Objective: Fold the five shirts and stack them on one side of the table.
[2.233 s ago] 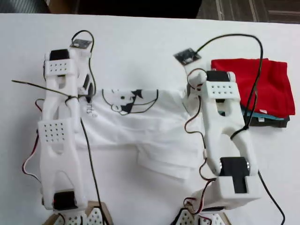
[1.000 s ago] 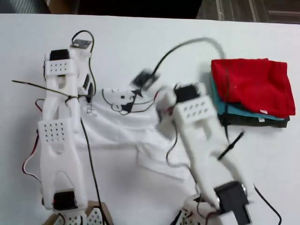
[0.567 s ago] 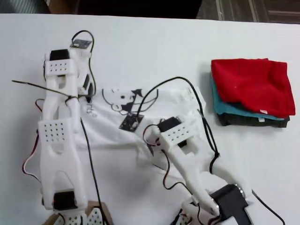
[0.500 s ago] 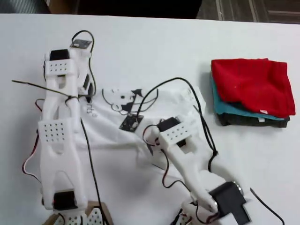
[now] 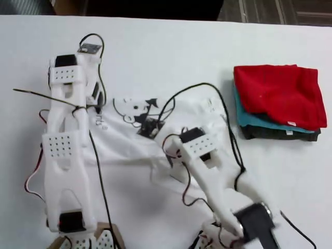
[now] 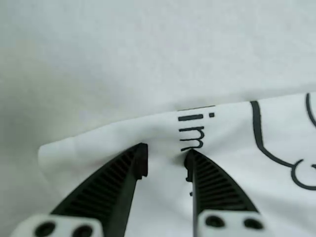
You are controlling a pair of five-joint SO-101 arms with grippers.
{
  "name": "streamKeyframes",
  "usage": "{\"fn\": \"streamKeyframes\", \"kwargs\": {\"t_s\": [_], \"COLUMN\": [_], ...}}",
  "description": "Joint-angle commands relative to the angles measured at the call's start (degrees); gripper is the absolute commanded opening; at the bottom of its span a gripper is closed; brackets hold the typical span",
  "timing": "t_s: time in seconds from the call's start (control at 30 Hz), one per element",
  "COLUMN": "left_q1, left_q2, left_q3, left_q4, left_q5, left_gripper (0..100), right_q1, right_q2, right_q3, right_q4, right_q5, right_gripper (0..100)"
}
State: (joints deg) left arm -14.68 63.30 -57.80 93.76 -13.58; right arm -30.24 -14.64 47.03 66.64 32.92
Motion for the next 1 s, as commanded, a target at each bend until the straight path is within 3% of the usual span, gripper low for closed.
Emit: {"fn": "streamKeyframes", "kwargs": {"t_s": [0.0,0.2,0.4,0.6,0.83,0.97], "left_q1": [-1.14,-1.14,-1.14,-1.14,-1.76,-1.85], "left_q2": [0.44,0.44,0.44,0.44,0.00,-0.70], "left_q3": [-1.80,-1.80,-1.80,-1.80,-1.80,-4.79], "left_q4": [-0.88,-0.88,-0.79,-0.79,-0.62,5.71], "left_q5": [0.88,0.88,0.88,0.88,2.81,2.99], "left_gripper": [15,15,15,15,15,15], "right_q1": [-2.95,-8.04,-8.48,-8.48,-8.57,-7.52], "right_q2": [-8.92,-12.70,-8.57,-0.48,-4.53,-7.78], "right_q3": [-0.35,0.35,5.89,3.43,-11.08,-13.10], "right_q4": [5.32,10.95,2.68,-0.92,12.26,14.46], "right_q5": [-0.53,-0.53,-0.53,-0.35,-0.53,-0.62], "right_gripper": [2.1,2.3,3.3,20.6,17.3,15.2]}}
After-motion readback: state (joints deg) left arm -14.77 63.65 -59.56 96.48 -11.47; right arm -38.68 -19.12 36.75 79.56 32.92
